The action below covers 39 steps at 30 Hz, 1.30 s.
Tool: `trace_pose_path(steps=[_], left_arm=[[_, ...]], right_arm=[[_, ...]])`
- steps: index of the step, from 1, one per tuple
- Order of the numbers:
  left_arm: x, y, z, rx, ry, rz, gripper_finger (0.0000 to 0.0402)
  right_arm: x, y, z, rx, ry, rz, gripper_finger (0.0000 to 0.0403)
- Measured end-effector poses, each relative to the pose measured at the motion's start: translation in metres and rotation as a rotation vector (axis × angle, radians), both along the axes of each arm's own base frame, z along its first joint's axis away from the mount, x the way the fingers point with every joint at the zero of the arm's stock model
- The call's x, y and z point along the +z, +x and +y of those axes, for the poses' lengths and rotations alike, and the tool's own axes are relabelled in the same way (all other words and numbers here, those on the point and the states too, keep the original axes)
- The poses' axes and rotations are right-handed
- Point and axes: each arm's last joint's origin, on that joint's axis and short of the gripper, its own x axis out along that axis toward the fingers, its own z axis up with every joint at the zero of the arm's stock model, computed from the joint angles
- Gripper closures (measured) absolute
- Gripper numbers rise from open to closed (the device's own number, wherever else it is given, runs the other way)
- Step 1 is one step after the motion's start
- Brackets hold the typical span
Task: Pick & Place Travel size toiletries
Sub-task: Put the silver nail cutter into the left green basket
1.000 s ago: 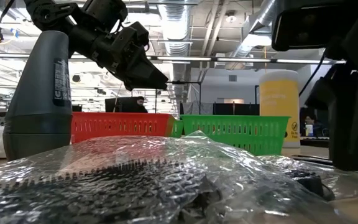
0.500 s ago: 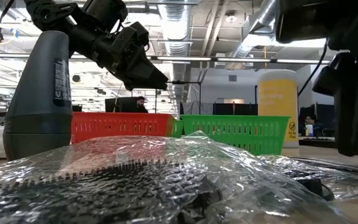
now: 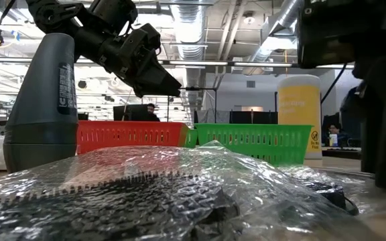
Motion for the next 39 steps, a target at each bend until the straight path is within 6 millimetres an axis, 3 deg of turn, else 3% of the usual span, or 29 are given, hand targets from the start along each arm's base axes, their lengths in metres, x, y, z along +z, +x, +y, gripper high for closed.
trace_pose_path(steps=[8, 16, 23, 30, 39], left_arm=[[0.000, 0.000, 0.000, 0.000, 0.000, 0.000, 0.0257], [0.000, 0.000, 0.000, 0.000, 0.000, 0.000, 0.0257], [0.000, 0.000, 0.000, 0.000, 0.000, 0.000, 0.0257], [0.000, 0.000, 0.000, 0.000, 0.000, 0.000, 0.0257], [0.000, 0.000, 0.000, 0.000, 0.000, -0.001, 0.0257]], right_arm=[[-0.007, 0.007, -0.004, -0.025, 0.011, 0.022, 0.0288], [-0.010, 0.003, -0.005, -0.019, -0.015, 0.059, 0.0387], [-0.011, 0.000, -0.007, -0.017, -0.034, 0.081, 0.0391], [0.005, -0.006, -0.009, 0.022, -0.098, 0.099, 0.0397], [0.043, -0.009, -0.009, 0.031, -0.178, 0.018, 0.0398]])
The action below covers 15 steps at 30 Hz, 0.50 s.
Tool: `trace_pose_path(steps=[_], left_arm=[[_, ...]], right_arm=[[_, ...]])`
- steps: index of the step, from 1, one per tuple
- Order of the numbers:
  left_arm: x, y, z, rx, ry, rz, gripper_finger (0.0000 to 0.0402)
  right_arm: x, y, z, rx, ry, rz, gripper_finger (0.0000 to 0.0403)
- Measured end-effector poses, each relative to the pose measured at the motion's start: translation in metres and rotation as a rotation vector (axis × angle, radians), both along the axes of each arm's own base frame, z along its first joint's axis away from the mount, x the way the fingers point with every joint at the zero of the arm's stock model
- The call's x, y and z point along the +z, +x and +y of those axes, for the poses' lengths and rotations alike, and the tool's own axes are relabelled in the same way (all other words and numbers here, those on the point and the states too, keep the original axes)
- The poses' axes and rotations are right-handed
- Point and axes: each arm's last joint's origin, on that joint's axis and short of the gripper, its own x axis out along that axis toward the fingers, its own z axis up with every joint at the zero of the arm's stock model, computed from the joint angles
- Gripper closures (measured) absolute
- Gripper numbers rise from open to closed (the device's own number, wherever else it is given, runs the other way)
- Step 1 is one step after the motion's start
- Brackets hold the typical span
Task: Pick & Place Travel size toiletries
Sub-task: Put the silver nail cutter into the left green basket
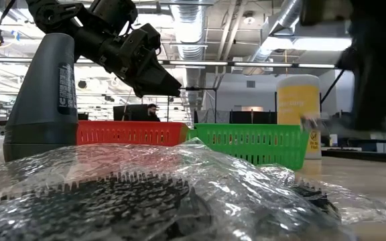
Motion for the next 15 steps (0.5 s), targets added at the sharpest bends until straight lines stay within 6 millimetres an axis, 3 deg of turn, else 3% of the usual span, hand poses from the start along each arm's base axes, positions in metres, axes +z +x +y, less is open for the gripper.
trace_pose_path(steps=[15], left_arm=[[0.004, 0.002, -0.001, -0.018, -0.003, -0.048, 0.0257]], right_arm=[[0.056, -0.010, -0.029, -0.002, -0.138, -0.156, 0.0398]])
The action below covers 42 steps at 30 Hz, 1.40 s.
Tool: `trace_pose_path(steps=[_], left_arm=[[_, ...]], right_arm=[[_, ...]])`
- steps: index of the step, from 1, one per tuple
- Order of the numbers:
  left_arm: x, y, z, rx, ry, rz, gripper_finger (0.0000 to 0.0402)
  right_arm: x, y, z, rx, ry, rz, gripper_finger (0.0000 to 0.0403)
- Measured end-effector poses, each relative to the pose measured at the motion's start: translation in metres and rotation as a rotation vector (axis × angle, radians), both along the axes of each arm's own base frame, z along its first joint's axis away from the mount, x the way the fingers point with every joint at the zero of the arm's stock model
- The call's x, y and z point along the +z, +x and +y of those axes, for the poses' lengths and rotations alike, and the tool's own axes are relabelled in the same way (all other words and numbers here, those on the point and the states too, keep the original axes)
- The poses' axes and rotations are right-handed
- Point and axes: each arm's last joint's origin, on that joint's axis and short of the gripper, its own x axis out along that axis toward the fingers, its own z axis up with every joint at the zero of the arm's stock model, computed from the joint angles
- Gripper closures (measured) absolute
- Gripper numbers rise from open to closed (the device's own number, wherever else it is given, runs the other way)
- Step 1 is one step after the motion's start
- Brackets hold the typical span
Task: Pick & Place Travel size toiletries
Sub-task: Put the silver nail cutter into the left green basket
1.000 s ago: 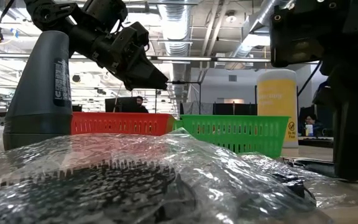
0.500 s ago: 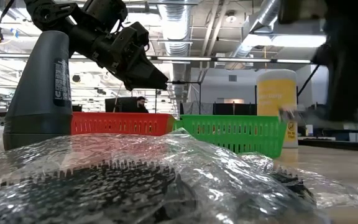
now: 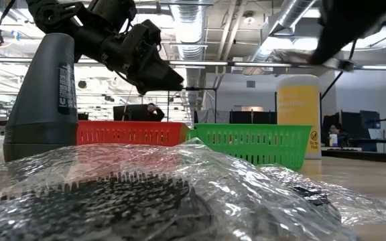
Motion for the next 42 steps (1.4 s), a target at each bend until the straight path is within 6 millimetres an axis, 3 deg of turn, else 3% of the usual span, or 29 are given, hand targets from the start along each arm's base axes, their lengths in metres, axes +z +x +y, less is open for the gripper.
trace_pose_path(steps=[15, 28, 42], left_arm=[[0.014, 0.005, -0.017, -0.111, 0.050, -0.154, 0.0257], [0.023, 0.007, -0.036, -0.189, 0.105, -0.248, 0.0257], [0.026, 0.007, -0.038, -0.215, 0.101, -0.283, 0.0257]], right_arm=[[0.037, 0.022, -0.047, 0.046, -0.127, -0.138, 0.0398], [0.046, 0.049, -0.076, 0.104, -0.199, -0.215, 0.0398], [0.051, 0.064, -0.098, 0.122, -0.197, -0.266, 0.0397]])
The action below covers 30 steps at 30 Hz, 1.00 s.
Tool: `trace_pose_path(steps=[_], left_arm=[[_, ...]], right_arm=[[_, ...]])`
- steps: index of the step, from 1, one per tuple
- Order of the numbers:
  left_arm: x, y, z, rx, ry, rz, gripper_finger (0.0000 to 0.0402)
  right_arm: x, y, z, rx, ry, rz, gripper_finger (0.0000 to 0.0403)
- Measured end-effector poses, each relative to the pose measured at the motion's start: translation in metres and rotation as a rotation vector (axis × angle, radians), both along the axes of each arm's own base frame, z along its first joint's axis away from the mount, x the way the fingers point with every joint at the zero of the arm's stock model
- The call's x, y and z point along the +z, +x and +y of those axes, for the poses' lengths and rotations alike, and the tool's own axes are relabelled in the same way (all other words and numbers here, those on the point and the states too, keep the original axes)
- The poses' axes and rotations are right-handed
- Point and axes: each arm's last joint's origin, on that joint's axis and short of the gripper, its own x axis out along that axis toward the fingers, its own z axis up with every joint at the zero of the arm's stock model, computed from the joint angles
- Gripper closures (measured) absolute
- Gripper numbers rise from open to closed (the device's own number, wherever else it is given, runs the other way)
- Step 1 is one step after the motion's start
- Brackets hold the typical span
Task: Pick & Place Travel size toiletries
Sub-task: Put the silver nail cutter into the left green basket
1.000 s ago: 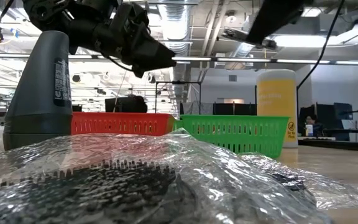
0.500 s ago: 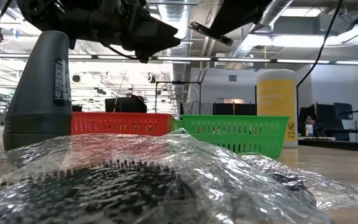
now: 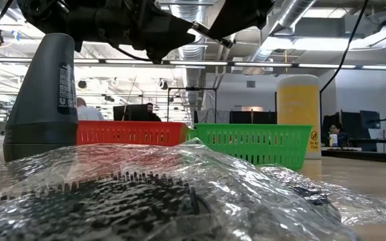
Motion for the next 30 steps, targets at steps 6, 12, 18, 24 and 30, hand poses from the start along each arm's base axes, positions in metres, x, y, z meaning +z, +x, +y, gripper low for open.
trace_pose_path(steps=[6, 12, 18, 24, 30], left_arm=[[0.002, 0.000, -0.001, -0.036, -0.004, -0.018, 0.0257], [0.003, 0.000, -0.001, -0.040, 0.020, -0.040, 0.0257], [0.004, 0.000, -0.001, -0.033, 0.020, -0.060, 0.0257], [0.006, 0.000, -0.001, -0.038, 0.023, -0.082, 0.0257], [0.008, 0.000, -0.001, -0.039, 0.042, -0.100, 0.0257]], right_arm=[[0.002, 0.005, -0.008, -0.003, 0.001, -0.027, 0.0397], [0.006, 0.011, -0.012, 0.024, 0.013, -0.070, 0.0397], [0.006, 0.013, -0.018, 0.023, 0.029, -0.073, 0.0397], [0.007, 0.013, -0.018, 0.026, 0.032, -0.077, 0.0397], [0.007, 0.013, -0.017, 0.026, 0.035, -0.078, 0.0397]])
